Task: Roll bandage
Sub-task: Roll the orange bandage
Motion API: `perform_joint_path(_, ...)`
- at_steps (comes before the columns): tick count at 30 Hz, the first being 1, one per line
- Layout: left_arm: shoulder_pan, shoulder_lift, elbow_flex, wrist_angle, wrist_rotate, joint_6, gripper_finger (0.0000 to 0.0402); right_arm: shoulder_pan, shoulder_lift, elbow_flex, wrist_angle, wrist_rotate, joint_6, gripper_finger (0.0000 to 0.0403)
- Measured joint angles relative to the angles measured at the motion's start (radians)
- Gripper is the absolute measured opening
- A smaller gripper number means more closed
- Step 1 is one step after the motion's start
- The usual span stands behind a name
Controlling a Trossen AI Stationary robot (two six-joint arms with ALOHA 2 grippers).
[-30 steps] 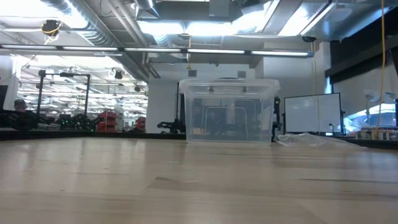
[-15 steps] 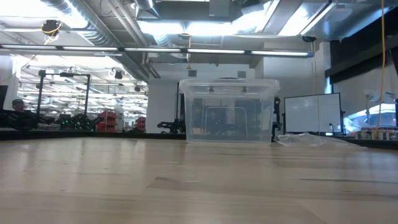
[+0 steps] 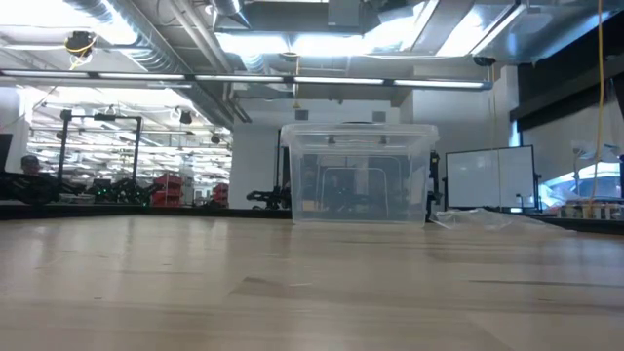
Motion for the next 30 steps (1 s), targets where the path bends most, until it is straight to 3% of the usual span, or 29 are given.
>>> perform_joint_path(3, -0.007, 0.000, 0.000, 0.015, 0.004, 0.008, 0.0004, -0.022, 0.017, 0.000, -0.040, -0.092, 0.157, 0.0004)
perform_joint_path(9, -0.025, 0.000, -0.001, 0.007, 0.021, -0.017, 0.0006, -0.058, 0.071, 0.000, -0.140, -0.098, 0.311, 0.0026)
perform_joint_path(14, -0.027, 0.033, -0.001, 0.015, -0.018, -0.153, 0.0003, -0.108, 0.139, 0.000, -0.214, -0.170, 0.514, 0.0079)
perform_joint_path(22, -0.036, 0.133, -0.001, 0.083, -0.027, -0.158, 0.0003, -0.124, 0.201, 0.000, -0.286, -0.240, 0.528, 0.0190)
perform_joint_path(30, -0.039, 0.144, -0.001, 0.076, -0.021, -0.172, 0.0008, -0.156, 0.195, 0.000, -0.361, -0.401, 0.519, 0.0238)
